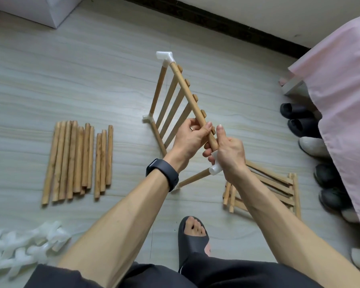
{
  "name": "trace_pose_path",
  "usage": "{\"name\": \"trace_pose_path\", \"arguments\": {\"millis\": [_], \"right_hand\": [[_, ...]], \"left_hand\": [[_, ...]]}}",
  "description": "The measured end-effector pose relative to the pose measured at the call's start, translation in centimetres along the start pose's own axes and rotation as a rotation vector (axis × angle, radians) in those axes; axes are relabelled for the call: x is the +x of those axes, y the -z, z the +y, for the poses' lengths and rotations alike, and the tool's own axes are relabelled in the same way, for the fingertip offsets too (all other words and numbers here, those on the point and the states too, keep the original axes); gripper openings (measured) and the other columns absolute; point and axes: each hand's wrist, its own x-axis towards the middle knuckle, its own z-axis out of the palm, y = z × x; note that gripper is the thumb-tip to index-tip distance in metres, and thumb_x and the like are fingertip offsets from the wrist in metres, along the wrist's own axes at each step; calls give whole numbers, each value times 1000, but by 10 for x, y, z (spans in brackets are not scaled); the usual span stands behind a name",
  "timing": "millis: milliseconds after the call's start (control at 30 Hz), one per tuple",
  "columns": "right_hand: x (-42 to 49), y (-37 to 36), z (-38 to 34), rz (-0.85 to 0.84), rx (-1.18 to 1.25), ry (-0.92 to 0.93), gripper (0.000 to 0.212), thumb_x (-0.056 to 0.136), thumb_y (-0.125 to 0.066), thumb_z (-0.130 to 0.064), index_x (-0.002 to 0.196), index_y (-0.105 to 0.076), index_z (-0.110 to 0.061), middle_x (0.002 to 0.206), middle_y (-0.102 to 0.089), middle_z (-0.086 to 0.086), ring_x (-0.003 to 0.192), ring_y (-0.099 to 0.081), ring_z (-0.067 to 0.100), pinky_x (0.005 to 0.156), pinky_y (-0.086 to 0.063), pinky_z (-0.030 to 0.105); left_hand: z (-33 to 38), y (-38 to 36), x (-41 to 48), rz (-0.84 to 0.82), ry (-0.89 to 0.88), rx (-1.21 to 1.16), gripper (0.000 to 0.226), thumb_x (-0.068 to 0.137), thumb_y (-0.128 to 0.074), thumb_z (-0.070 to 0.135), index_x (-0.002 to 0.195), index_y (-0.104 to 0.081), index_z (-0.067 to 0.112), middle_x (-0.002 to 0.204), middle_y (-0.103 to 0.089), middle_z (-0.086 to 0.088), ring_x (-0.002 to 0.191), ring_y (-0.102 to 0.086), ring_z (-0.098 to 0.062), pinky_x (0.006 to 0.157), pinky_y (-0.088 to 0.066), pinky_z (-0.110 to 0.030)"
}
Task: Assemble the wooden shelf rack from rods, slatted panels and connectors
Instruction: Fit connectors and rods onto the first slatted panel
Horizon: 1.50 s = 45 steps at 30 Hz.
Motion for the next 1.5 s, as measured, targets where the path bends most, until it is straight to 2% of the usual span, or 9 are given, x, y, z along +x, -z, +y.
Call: {"name": "trace_pose_path", "arguments": {"millis": [200, 367, 633, 833, 933, 1067, 1167, 1300, 1500], "right_hand": [[-3, -4, 0, 63, -25, 56, 73, 94, -45, -74, 58, -72, -16, 62, -73, 9, 46, -65, 20, 57, -49, 34], [-6, -6, -6, 48, -50, 76, 67, 94, -49, -71, 50, -71, -27, 57, -70, 9, 42, -63, 19, 44, -45, 22], [-4, -4, -4, -4, 1, 58, 71, 97, -47, -69, 66, -73, -10, 66, -74, 11, 46, -65, 21, 46, -47, 25], [0, -9, -7, 33, -71, 82, 70, 100, -46, -63, 57, -70, -14, 59, -71, 9, 43, -63, 19, 46, -46, 23], [-1, -12, -4, 77, -77, 61, 66, 102, -43, -60, 59, -67, -15, 57, -70, 7, 43, -62, 18, 55, -47, 28], [2, -13, -2, 136, -30, -17, 62, 103, -42, -57, 61, -62, -16, 57, -70, 7, 43, -62, 17, 60, -49, 34], [8, -10, -4, 180, -49, -61, 62, 103, -42, -55, 61, -64, -16, 56, -70, 6, 42, -61, 16, 60, -48, 34], [16, 0, -3, 189, -86, -118, 59, 104, -43, -48, 58, -65, -18, 49, -65, 2, 42, -61, 15, 60, -48, 35], [28, 6, -1, 168, -98, -193, 51, 105, -44, -44, 67, -63, -14, 45, -62, 0, 38, -58, 14, 50, -45, 31]], "left_hand": [[-4, 7, -3, -7, -18, -93, 33, 97, -68, 17, 122, -52, 1, 92, -74, -7, 78, -72, -17, 69, -57, -26], [-4, 12, -10, 27, -36, -150, 32, 97, -67, 12, 122, -50, 0, 102, -72, -16, 81, -73, -15, 67, -56, -20], [-5, 17, -16, 44, -44, -135, 28, 98, -65, 12, 119, -51, 1, 100, -74, -13, 77, -73, -10, 61, -52, -14], [-6, 17, -16, 59, -97, -91, 30, 97, -67, 15, 118, -52, 2, 97, -75, -8, 78, -74, -7, 62, -51, -10], [-11, 12, -13, 66, -112, -69, 27, 96, -69, 18, 113, -53, 6, 96, -76, -8, 81, -74, -13, 67, -54, -17], [-16, 4, -7, 52, -112, -18, 32, 92, -73, 31, 109, -52, 13, 99, -77, -10, 90, -73, -33, 77, -55, -49], [-17, -1, -5, 67, -115, 29, 40, 82, -75, 44, 105, -54, 19, 97, -78, -6, 94, -74, -30, 91, -55, -55], [-22, -6, -4, 84, -145, 164, 36, 83, -74, 50, 102, -54, 27, 94, -78, 2, 95, -75, -20, 97, -53, -52], [-23, -12, 3, 107, -148, 348, 28, 90, -70, 50, 97, -52, 29, 93, -77, 7, 90, -74, -10, 88, -55, -39]]}}
